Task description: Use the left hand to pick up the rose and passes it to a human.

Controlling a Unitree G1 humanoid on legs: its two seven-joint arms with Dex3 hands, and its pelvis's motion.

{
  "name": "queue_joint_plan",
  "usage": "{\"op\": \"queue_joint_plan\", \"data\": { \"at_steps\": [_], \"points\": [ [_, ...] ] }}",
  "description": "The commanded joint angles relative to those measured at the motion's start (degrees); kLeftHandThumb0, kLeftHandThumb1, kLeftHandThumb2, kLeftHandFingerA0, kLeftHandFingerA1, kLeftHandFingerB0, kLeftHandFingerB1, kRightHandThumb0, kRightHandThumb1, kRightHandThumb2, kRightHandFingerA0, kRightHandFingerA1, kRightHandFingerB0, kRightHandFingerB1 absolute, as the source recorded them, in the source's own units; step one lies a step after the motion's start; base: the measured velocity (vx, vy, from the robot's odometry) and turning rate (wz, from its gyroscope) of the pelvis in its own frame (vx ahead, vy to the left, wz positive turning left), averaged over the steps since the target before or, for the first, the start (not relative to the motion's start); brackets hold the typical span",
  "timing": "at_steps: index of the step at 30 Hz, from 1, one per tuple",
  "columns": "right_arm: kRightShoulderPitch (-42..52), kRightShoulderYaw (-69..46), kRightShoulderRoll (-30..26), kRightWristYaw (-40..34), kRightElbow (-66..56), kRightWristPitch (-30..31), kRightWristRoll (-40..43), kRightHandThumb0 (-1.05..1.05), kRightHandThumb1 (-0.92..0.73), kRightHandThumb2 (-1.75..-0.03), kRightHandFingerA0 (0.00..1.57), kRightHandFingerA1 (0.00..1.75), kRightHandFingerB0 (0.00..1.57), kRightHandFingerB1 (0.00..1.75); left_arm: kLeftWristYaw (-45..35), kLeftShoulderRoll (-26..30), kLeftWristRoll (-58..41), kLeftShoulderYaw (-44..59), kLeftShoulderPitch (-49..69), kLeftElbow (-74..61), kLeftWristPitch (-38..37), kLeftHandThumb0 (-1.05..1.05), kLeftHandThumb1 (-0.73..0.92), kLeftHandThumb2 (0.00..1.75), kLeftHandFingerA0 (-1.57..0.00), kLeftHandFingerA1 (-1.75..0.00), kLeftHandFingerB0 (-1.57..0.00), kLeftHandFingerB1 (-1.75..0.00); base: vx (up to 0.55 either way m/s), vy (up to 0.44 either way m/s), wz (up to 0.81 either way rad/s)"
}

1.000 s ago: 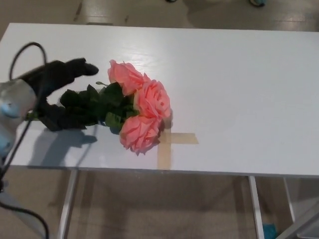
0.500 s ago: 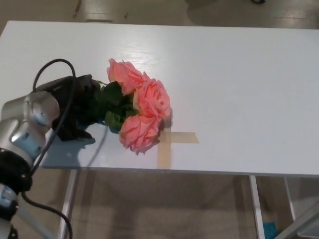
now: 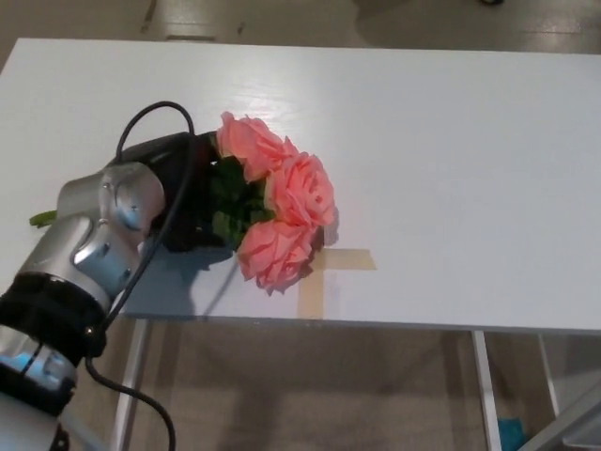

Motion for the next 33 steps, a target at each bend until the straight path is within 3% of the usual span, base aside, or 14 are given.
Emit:
{"op": "queue_joint_plan", "data": {
  "at_steps": [1,2,3,8,12,14,17,18,19,23,24,31,32,33],
  "points": [
    [0.1,0.0,-0.1,1.3,-0.3,-0.7,0.4,-0.54,-0.78,-0.64,0.53,0.53,0.34,0.31,-1.9,-0.6,2.5,-2.7,0.0,1.2,-2.3,-0.22,0.75,0.62,-1.03,-0.97,-0.63,-0.40,0.00,0.000,0.00],
    [0.2,-0.2,-0.1,1.6,-0.4,-0.8,0.6,-0.55,-0.78,-0.64,0.53,0.53,0.34,0.31,-2.3,-0.4,3.5,-3.9,-0.2,1.3,-2.4,-0.18,0.77,0.62,-1.03,-1.04,-0.71,-0.44,0.00,0.000,0.00],
    [0.0,-0.5,-0.1,1.8,-0.5,-1.0,0.9,-0.59,-0.63,-0.97,0.48,0.63,0.27,0.48,-2.1,-0.3,4.5,-5.0,-0.4,1.6,-2.7,-0.15,0.77,0.63,-1.00,-1.14,-0.77,-0.47,0.00,0.000,0.00],
    [0.2,-0.6,-0.1,2.5,-0.6,-1.4,0.9,-0.57,-0.64,-1.01,0.47,0.63,0.27,0.48,1.6,0.7,4.3,-5.0,1.2,2.5,-5.4,-0.16,0.76,0.62,-0.88,-0.92,-0.86,-0.53,0.00,0.000,0.00],
    [0.2,-0.7,-0.1,2.6,-0.6,-1.5,0.9,-0.57,-0.64,-1.01,0.47,0.63,0.27,0.48,1.8,0.6,4.4,-4.9,1.2,2.9,-5.9,-0.16,0.76,0.62,-0.88,-0.92,-0.86,-0.53,0.00,0.000,0.00],
    [-0.2,-0.5,-0.2,2.2,-0.5,-1.1,0.6,-0.56,-0.66,-1.02,0.48,0.64,0.28,0.49,2.9,1.0,3.3,-3.4,1.7,3.3,-6.8,-0.19,0.77,0.63,-0.86,-1.07,-0.87,-0.56,0.00,0.000,0.00],
    [-0.2,-0.5,-0.2,2.2,-0.5,-1.1,0.6,-0.56,-0.66,-1.02,0.48,0.64,0.28,0.49,2.9,0.9,3.6,-3.1,1.7,3.5,-7.2,-0.19,0.77,0.63,-0.86,-1.07,-0.87,-0.56,0.00,0.000,0.00],
    [-0.1,-0.3,-0.1,1.9,-0.5,-1.0,0.4,-0.56,-0.82,-0.66,0.53,0.54,0.37,0.32,3.7,0.9,2.9,-2.2,2.5,2.8,-7.5,-0.20,0.77,0.63,-0.84,-1.07,-0.85,-0.53,0.00,0.000,0.00],
    [-0.1,-0.3,-0.1,1.9,-0.5,-1.0,0.4,-0.56,-0.66,-1.01,0.48,0.64,0.29,0.49,3.9,0.9,2.9,-1.9,2.7,2.7,-7.7,-0.21,0.77,0.63,-0.84,-1.07,-0.85,-0.53,0.00,0.000,0.00],
    [0.0,-0.2,0.0,1.9,-0.5,-1.1,0.4,-0.56,-0.66,-1.01,0.48,0.64,0.29,0.49,3.8,0.8,3.3,-1.4,3.0,2.7,-8.0,-0.21,0.77,0.63,-0.84,-1.07,-0.85,-0.53,0.00,0.000,0.00],
    [0.0,-0.1,-0.1,1.9,-0.5,-1.1,0.4,-0.55,-0.83,-0.66,0.53,0.54,0.36,0.32,4.4,0.8,3.0,-0.8,3.0,2.8,-8.3,-0.21,0.80,0.63,-0.79,-1.08,-0.76,-0.48,0.00,0.000,0.00],
    [-0.1,0.1,-0.2,1.8,-0.5,-1.2,0.3,-0.56,-0.83,-0.66,0.53,0.55,0.36,0.32,6.4,0.1,2.3,1.9,2.8,3.7,-9.6,-0.20,0.77,0.63,-0.77,-1.20,-0.81,-0.51,0.00,0.000,0.00],
    [-0.1,-0.2,-0.1,2.0,-0.6,-1.2,0.6,-0.58,-0.67,-1.02,0.49,0.64,0.32,0.50,8.3,-2.7,-7.1,11.2,2.4,1.1,-9.5,-0.19,0.78,0.63,-0.61,-1.52,-0.81,-0.85,0.00,0.000,0.00],
    [-0.1,-0.2,-0.2,2.0,-0.6,-1.2,0.6,-0.58,-0.67,-1.02,0.49,0.64,0.32,0.50,8.1,-2.9,-6.7,11.7,2.5,1.0,-9.6,-0.19,0.78,0.63,-0.61,-1.52,-0.81,-0.85,0.00,0.000,0.00]
  ]
}}
